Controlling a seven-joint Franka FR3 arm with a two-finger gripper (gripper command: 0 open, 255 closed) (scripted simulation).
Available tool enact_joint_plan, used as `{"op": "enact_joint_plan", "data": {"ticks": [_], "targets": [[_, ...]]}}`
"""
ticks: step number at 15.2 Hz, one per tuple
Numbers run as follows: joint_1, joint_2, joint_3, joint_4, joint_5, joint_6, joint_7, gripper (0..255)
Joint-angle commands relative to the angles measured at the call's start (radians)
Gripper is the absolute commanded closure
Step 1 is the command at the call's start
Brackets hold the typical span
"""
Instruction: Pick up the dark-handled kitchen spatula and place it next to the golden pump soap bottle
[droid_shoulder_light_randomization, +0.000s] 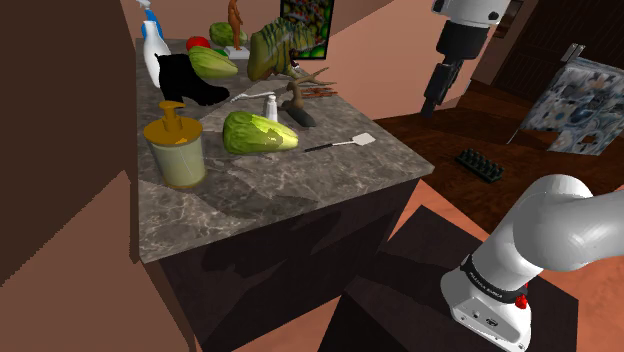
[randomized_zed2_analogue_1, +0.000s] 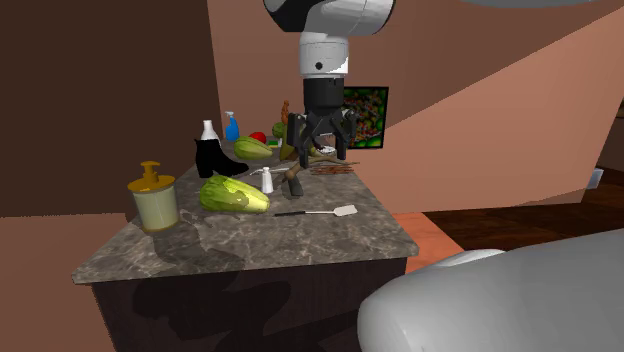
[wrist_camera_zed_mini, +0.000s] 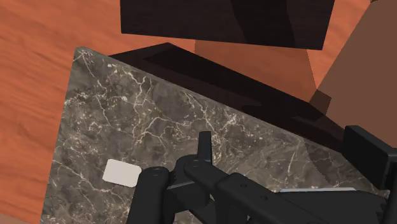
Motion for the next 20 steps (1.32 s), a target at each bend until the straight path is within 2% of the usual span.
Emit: {"op": "enact_joint_plan", "data": {"ticks": [1,7,12,16,20], "targets": [[0.0,0.0,0.0,0.0,0.0,0.0,0.0,0],[0.033,0.092,-0.134,-0.068,-0.08,0.172,-0.283,0],[0.064,0.224,-0.239,-0.069,-0.12,0.318,-0.513,0],[0.097,0.358,-0.316,-0.037,-0.124,0.427,-0.7,0],[0.133,0.511,-0.381,0.024,-0.095,0.521,-0.892,0]]}}
